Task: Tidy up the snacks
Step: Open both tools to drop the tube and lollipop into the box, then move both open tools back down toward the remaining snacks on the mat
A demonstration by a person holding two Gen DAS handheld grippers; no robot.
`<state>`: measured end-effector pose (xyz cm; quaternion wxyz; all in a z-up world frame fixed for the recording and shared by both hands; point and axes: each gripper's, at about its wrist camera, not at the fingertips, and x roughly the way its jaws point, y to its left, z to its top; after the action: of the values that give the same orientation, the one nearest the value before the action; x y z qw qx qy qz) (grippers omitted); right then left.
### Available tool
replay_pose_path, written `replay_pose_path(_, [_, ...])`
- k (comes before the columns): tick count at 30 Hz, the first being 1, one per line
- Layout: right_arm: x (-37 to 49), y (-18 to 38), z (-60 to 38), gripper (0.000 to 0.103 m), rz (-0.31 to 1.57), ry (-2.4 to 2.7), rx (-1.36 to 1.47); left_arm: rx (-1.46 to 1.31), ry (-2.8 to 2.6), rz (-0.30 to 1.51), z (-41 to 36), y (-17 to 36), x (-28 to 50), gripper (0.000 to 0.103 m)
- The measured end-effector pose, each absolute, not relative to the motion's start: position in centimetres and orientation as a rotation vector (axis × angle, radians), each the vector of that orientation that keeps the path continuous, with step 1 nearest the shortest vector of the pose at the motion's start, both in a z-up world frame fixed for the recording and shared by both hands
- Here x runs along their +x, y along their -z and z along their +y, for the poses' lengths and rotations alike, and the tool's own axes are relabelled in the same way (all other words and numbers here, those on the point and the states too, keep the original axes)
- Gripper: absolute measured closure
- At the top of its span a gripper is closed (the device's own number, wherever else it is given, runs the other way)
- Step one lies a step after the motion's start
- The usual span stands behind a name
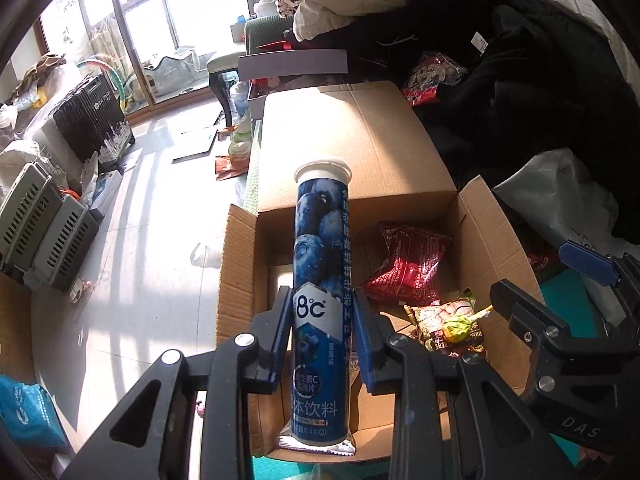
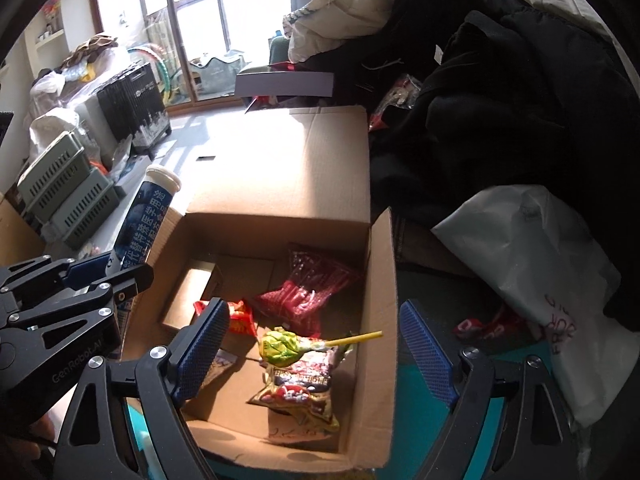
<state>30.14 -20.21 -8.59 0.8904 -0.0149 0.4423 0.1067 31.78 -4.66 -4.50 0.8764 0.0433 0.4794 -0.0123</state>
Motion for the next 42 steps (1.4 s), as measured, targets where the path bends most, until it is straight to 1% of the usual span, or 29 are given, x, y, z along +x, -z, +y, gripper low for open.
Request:
replay_pose_path(2, [29.8, 8.5, -20.3, 0.015, 0.930, -0.216, -0.037, 0.112, 0.014, 0.997, -4.9, 4.3, 31.5, 0.075])
replay_pose_path(4, [29.5, 8.2, -20.5, 0.014, 0.936, -0.213, -0.037, 0.126, -0.003, 0.989, -5.1, 3.7, 31.3, 0.065])
replay_pose_path(6, [29.1, 7.7, -20.7, 0.014, 0.936, -0.212, -0.033, 0.115, -0.004, 0.983, -5.0, 2.9, 31.0, 0.035])
replay_pose_path(7, [29.0, 7.4, -20.8, 0.013, 0.936, -0.210, -0.030, 0.106, -0.002, 0.974, -5.0, 2.4, 30.8, 0.031])
replay_pose_path(15, [26.7, 3.2, -21.2, 0.012, 0.881, -0.228, -0.016, 0.101, -0.006, 0.910, -4.8, -2.6, 28.4, 0.030])
replay_pose_path(24, [22.4, -3.1, -21.0, 0.011, 0.776, -0.251, -0.031, 0.133, 0.017, 0.777, -4.6, -9.0, 23.3, 0.030])
replay_pose_path(32, [16.9, -7.8, -20.9, 0.008, 0.693, -0.234, -0.058, 0.086, 0.061, 0.707, -3.6, -12.9, 18.3, 0.030])
replay_pose_path(35, [14.4, -9.5, -20.9, 0.004, 0.647, -0.223, -0.064, 0.072, 0.085, 0.677, -3.4, -14.4, 16.3, 0.030])
replay_pose_path(39, [11.5, -11.2, -20.9, 0.001, 0.598, -0.211, -0.074, 0.073, 0.089, 0.633, -3.3, -16.1, 13.6, 0.030])
replay_pose_path(42, [9.7, -11.8, -21.0, 0.001, 0.578, -0.208, -0.069, 0.087, 0.104, 0.611, -3.4, -16.6, 11.6, 0.030])
